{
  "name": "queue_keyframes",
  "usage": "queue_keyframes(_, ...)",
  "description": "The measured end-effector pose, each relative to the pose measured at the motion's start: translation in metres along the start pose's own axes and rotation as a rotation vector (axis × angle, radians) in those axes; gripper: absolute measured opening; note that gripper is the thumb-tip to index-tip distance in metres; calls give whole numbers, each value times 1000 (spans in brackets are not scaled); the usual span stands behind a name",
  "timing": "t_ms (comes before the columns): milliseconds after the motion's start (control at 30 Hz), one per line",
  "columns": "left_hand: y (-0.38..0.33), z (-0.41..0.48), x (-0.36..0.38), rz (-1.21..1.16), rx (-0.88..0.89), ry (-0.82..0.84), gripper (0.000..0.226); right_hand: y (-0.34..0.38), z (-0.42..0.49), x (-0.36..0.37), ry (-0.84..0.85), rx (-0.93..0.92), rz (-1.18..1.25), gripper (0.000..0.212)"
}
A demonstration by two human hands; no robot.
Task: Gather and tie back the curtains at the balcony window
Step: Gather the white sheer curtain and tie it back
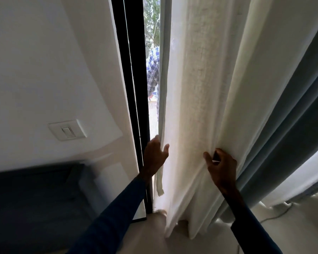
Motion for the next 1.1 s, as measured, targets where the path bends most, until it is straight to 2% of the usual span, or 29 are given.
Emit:
queue_keyframes(67, 3, 0, 5, -5, 19, -3, 32, -7, 2, -9, -16, 7, -11, 30)
queue_keyframes(167, 14, -23, 11, -31, 62, -26, 29, -8, -1, -19, -45, -6, -47, 26)
queue_keyframes(300, 31, -76, 2, -24, 103, -107, 20, -9, -18, -15, -58, -12, 10, 20)
queue_keyframes(400, 33, -110, -9, -50, 111, -141, 22, -11, -34, -3, -81, -3, 66, 18)
queue_keyframes(533, 34, -136, -13, -12, 92, -110, 14, 1, -54, 25, -42, -84, 68, 19)
queue_keyframes(700, 53, -153, -11, 136, -152, 57, 27, 10, -62, 44, 16, -139, 90, 13)
queue_keyframes(800, 54, -153, -17, 163, -203, 125, 34, 4, -55, 43, 8, -109, 96, 12)
queue_keyframes(900, 55, -149, -27, 123, -218, 98, 32, 0, -47, 39, -5, -83, 103, 16)
queue_keyframes(1000, 65, -150, -33, -73, -272, 21, 26, 1, -47, 39, -7, -78, 91, 24)
queue_keyframes(1100, 52, -151, -38, -77, -198, -6, 39, 6, -53, 45, 22, -86, 92, 17)
Point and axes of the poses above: each hand's wrist, its own z-axis towards the middle knuckle, its own x-axis out of the palm, y = z × x, the point moved 9 cm from there along z, towards the middle knuckle, and after that the axes turned 12 degrees about y, right-handed, at the moved point
